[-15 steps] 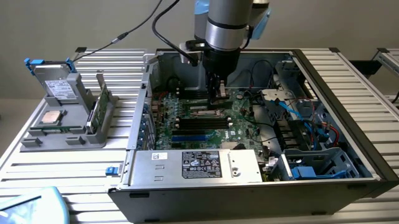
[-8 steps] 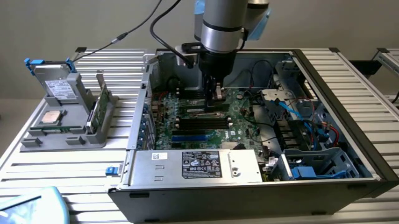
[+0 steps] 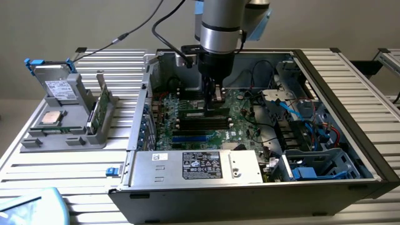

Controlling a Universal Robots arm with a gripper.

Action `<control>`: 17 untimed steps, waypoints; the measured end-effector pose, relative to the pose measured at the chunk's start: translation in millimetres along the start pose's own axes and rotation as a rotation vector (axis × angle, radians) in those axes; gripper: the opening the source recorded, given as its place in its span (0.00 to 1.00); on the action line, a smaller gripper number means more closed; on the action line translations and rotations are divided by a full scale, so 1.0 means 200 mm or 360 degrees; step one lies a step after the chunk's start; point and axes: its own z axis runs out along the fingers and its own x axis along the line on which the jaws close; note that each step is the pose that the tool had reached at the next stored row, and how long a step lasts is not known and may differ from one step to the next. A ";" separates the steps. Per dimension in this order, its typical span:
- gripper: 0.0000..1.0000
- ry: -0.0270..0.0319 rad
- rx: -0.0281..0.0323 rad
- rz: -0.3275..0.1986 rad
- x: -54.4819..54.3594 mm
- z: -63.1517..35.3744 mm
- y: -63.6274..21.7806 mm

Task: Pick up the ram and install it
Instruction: 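Insert the ram into the slot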

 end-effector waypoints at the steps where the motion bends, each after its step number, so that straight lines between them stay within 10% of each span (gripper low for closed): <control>1: 0.14 -0.00010 -0.00017 0.0013 0.00 0.009 -0.002; 17: 0.14 -0.00113 -0.00186 0.0153 -0.02 0.125 -0.040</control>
